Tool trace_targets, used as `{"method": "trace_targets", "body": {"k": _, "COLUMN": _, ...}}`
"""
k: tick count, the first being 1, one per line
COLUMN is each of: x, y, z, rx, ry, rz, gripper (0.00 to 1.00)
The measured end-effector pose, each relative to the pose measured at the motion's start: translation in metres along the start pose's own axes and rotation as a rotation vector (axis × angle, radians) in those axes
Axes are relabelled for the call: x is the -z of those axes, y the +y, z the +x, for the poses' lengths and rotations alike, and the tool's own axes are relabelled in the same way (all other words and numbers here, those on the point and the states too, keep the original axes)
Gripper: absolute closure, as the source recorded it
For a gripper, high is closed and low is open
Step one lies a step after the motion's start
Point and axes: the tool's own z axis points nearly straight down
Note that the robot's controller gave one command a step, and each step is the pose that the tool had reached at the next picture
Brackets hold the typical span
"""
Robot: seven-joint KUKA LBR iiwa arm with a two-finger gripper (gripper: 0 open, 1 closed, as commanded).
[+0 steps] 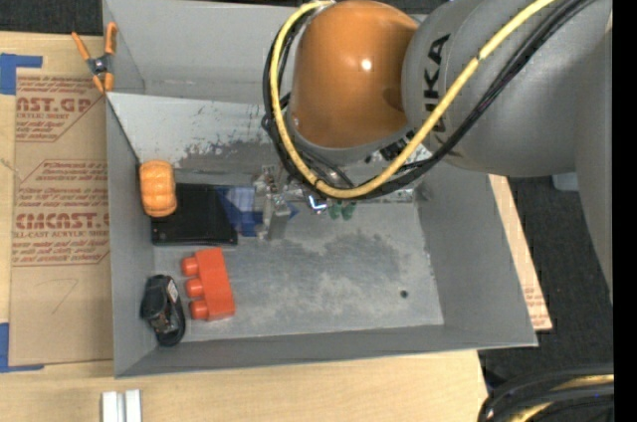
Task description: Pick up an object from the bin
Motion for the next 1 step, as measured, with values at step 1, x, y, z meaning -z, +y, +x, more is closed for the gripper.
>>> {"method": "trace_targets", "body": {"k": 1, "x": -0.0213, "y": -0.0037, "z": 0.0117, "rx": 0.013, "ry": 0.008, "rz": 0.000, "gripper": 1.00}}
